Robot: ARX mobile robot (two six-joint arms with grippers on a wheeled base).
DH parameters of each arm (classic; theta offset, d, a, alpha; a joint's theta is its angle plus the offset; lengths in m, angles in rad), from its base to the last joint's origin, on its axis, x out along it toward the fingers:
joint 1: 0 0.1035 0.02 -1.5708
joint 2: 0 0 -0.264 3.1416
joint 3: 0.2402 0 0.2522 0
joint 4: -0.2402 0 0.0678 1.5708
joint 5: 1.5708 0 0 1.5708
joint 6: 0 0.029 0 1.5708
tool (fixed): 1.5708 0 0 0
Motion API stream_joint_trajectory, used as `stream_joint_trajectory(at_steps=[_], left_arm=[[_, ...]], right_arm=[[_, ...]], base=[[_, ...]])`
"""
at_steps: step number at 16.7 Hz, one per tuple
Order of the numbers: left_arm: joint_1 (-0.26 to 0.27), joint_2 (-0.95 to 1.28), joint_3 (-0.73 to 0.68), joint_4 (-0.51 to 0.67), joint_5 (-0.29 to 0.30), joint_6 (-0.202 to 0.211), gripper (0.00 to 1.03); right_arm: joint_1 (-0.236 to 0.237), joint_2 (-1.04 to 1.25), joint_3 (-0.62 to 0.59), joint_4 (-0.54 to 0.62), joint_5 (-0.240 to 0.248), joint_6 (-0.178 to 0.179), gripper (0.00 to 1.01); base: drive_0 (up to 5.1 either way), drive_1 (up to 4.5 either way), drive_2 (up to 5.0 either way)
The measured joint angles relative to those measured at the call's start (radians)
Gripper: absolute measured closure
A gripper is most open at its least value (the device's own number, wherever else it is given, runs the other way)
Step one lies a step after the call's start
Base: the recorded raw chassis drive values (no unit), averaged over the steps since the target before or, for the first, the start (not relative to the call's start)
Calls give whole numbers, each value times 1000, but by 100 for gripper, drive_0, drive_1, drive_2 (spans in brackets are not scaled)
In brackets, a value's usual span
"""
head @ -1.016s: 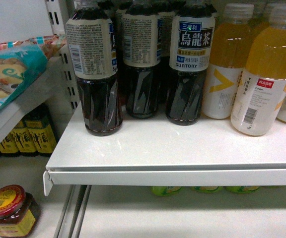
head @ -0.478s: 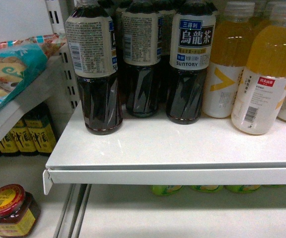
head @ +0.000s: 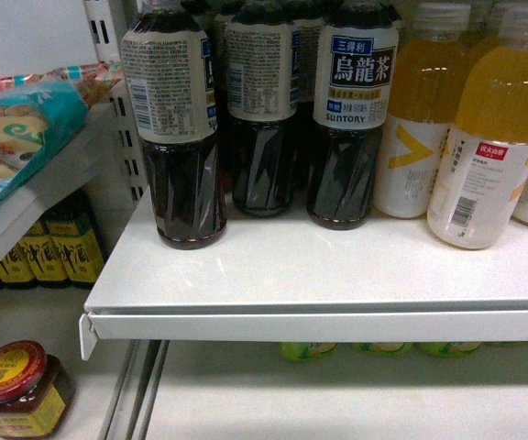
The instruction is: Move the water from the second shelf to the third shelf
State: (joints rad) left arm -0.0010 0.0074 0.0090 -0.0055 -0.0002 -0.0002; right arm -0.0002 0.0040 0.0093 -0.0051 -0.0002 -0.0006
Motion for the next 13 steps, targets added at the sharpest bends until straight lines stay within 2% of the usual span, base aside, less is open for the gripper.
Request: stream_joint_trajectory(at_steps=[13], left_arm=[[0, 0, 0, 0, 0, 0, 5]], right_arm=[[0, 0, 0, 0, 0, 0, 3]], base=[[0, 0, 0]])
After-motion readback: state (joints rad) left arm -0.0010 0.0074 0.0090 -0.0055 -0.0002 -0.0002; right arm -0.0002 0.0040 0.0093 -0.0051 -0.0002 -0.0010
